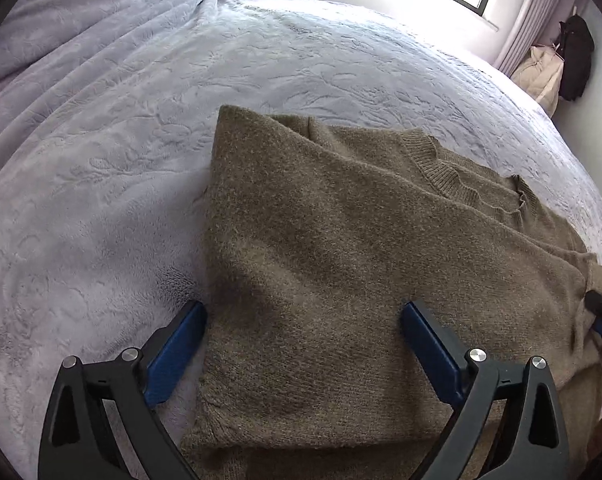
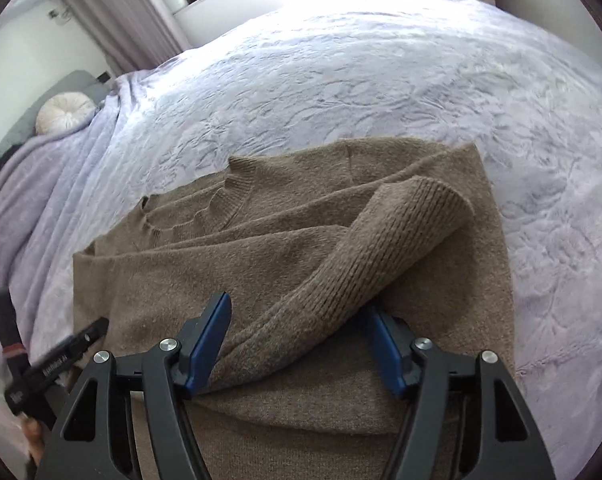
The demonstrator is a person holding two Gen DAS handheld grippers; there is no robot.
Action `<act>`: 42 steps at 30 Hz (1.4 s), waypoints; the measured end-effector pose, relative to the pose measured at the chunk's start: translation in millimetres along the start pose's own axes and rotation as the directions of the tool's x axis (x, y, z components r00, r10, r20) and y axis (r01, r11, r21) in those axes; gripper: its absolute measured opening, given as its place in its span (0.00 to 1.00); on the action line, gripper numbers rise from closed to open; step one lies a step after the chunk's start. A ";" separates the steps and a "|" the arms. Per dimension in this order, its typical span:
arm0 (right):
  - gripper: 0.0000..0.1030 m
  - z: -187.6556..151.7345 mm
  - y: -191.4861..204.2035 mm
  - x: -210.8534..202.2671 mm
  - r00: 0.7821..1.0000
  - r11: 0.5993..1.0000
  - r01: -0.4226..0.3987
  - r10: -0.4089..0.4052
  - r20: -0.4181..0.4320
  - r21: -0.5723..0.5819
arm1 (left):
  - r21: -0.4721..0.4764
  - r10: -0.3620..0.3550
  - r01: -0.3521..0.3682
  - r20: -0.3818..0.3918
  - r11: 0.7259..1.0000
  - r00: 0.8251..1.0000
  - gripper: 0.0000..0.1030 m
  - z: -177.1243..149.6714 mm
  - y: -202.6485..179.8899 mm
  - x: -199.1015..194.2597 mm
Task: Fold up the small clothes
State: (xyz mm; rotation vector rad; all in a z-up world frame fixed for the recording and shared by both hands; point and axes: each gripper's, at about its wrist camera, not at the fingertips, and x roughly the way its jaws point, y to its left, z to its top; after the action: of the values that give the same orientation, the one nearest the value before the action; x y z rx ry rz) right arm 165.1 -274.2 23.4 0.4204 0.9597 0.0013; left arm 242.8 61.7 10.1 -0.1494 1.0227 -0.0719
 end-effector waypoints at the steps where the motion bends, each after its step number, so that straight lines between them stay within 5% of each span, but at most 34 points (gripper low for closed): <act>1: 0.68 1.9 -3.5 -1.3 1.000 1.000 -0.011 0.011 0.009 0.025 | 0.005 0.009 -0.009 0.005 1.000 1.000 0.96 -0.5 -1.6 -0.4; 4: 0.72 10.5 -12.2 -1.6 0.999 0.994 0.006 -0.010 0.036 0.105 | 0.013 0.026 -0.026 0.009 1.000 1.000 0.96 -1.0 -6.0 -0.1; 5: 0.67 13.1 -13.9 2.8 1.000 0.993 0.026 -0.028 0.013 0.112 | 0.016 0.031 -0.031 0.007 0.999 1.000 0.96 -0.9 -7.1 -1.8; 6: 0.47 15.1 -12.8 7.0 0.998 0.994 0.061 -0.059 -0.026 0.093 | 0.019 0.033 -0.033 0.000 0.999 0.999 0.96 -0.8 -8.6 -4.7; 8: 0.36 14.2 -6.1 3.5 0.982 0.983 0.182 -0.182 -0.051 -0.015 | 0.032 0.016 -0.016 -0.009 0.999 1.000 0.96 -2.4 -12.0 -12.3; 13: 0.48 -6.0 -13.6 -27.6 0.956 0.950 0.293 -0.293 0.013 -0.113 | 0.152 -0.003 0.002 0.004 0.988 1.000 0.96 -14.1 -51.9 -34.0; 17: 0.62 -10.8 -37.0 -45.4 0.991 0.991 0.134 -0.133 0.019 -0.018 | 0.253 -0.023 0.013 0.038 0.967 0.999 0.96 -21.6 -92.1 -47.5; 22: 0.70 7.9 -53.5 -38.5 0.999 0.985 -0.044 0.039 0.031 0.164 | 0.300 0.023 -0.038 0.052 0.953 0.998 0.96 -26.4 -112.2 -53.3; 26: 0.68 16.5 -51.9 -14.0 0.998 0.976 -0.060 0.066 -0.020 0.209 | 0.240 0.040 -0.046 0.030 0.970 0.999 0.96 -20.8 -84.0 -56.2; 29: 0.14 18.6 -45.2 -6.9 0.999 0.986 -0.025 0.031 -0.035 0.167 | 0.158 0.051 -0.055 0.025 0.986 0.998 0.96 -12.8 -49.6 -62.4; 34: 0.15 3.8 -42.6 -28.3 0.999 0.995 -0.022 0.019 0.034 0.101 | 0.047 0.045 -0.046 0.032 0.998 0.998 0.96 -6.7 -10.3 -80.3; 36: 0.29 -10.1 -47.6 -32.9 0.999 0.997 0.034 -0.036 0.020 0.076 | 0.096 0.043 -0.047 0.044 0.994 0.998 0.96 -9.7 -23.6 -82.5; 42: 0.38 -21.1 -54.8 -59.5 0.997 0.999 0.037 -0.038 0.060 0.022 | 0.267 -0.055 0.048 0.018 0.962 0.998 0.96 -19.4 -97.8 -73.8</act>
State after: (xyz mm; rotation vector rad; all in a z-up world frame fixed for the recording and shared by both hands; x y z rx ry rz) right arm 103.8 -328.3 41.0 0.4195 0.9086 -0.0552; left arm 188.8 -27.0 77.9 0.0692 0.9741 -0.2540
